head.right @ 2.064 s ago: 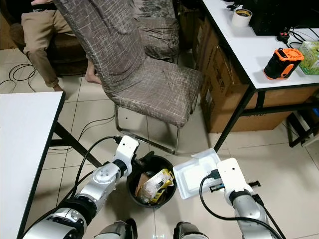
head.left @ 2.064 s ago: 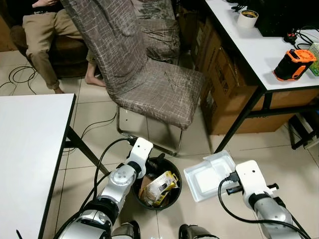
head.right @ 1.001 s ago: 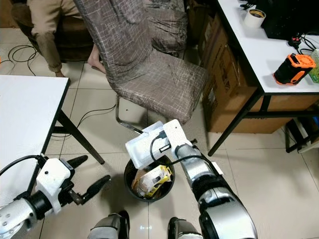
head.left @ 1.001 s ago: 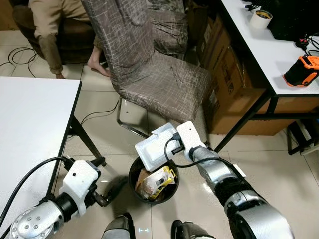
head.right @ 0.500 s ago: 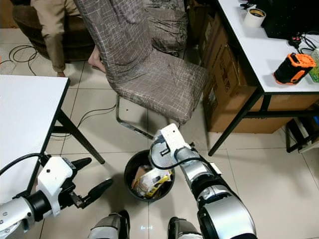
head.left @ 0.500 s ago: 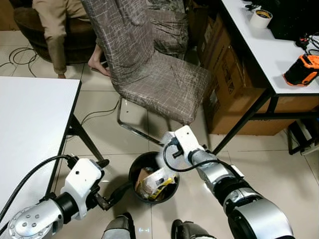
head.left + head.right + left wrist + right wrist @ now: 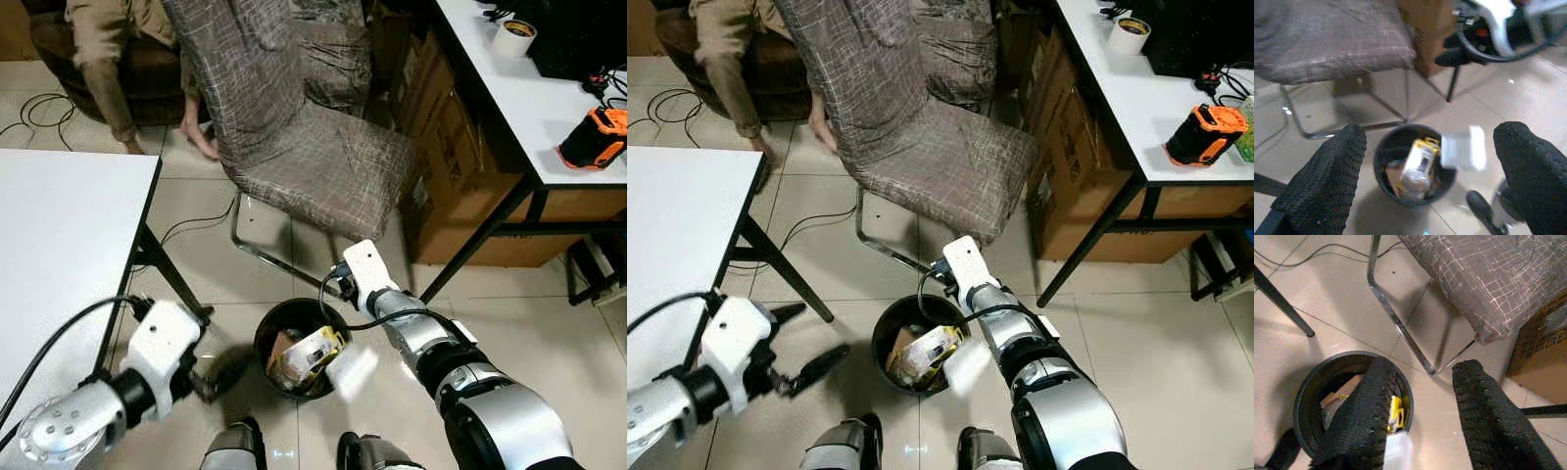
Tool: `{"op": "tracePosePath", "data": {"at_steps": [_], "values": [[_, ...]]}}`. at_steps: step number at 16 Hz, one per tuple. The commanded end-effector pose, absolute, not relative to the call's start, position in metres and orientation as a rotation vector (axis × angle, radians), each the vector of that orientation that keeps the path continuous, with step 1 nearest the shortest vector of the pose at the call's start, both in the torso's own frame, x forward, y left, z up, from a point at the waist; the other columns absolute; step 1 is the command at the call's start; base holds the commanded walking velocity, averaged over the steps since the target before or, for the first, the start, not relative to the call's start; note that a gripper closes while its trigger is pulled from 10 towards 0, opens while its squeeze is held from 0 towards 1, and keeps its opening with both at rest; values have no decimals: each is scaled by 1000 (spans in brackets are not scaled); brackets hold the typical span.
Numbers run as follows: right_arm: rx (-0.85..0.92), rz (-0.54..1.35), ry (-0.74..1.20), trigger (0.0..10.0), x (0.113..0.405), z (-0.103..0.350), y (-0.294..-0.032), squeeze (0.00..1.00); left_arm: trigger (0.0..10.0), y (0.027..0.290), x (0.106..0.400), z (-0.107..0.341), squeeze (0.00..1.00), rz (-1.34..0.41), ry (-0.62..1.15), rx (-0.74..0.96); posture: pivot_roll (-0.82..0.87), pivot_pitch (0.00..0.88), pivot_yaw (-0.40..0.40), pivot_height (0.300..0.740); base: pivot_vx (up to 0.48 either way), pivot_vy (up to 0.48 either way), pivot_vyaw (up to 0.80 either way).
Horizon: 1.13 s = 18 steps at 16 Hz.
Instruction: Picking trash to rubbish bin
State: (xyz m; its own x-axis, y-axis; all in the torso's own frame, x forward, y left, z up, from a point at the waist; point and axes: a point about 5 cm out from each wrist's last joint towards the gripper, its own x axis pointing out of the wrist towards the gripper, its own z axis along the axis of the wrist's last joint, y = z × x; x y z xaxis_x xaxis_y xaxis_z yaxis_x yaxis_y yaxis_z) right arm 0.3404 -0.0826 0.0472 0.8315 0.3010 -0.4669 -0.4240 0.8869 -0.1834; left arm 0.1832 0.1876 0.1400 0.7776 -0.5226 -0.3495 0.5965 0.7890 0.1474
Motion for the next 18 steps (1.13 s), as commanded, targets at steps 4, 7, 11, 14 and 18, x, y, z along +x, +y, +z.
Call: {"op": "tracePosePath", "data": {"at_steps": [4,7,11,14,18], "values": [[-199,358,421,10000,330,36,-102,0,10000,190,195,125,0,-443,305,173,119,176,-52,740,0,0,0],[-113,269,352,10000,312,30,-127,0,10000,183,199,110,0,-353,296,106,99,153,-48,740,0,0,0],[-96,239,254,10000,274,37,-146,0,10000,176,202,99,0,-289,284,8,74,123,-42,740,0,0,0],[-91,225,218,10000,235,47,-151,0,10000,170,207,85,0,-289,264,32,37,83,-33,740,0,0,0],[-80,167,266,10000,217,51,-152,0,10000,161,213,87,0,-333,234,69,8,67,-27,740,0,-252,0]]}}
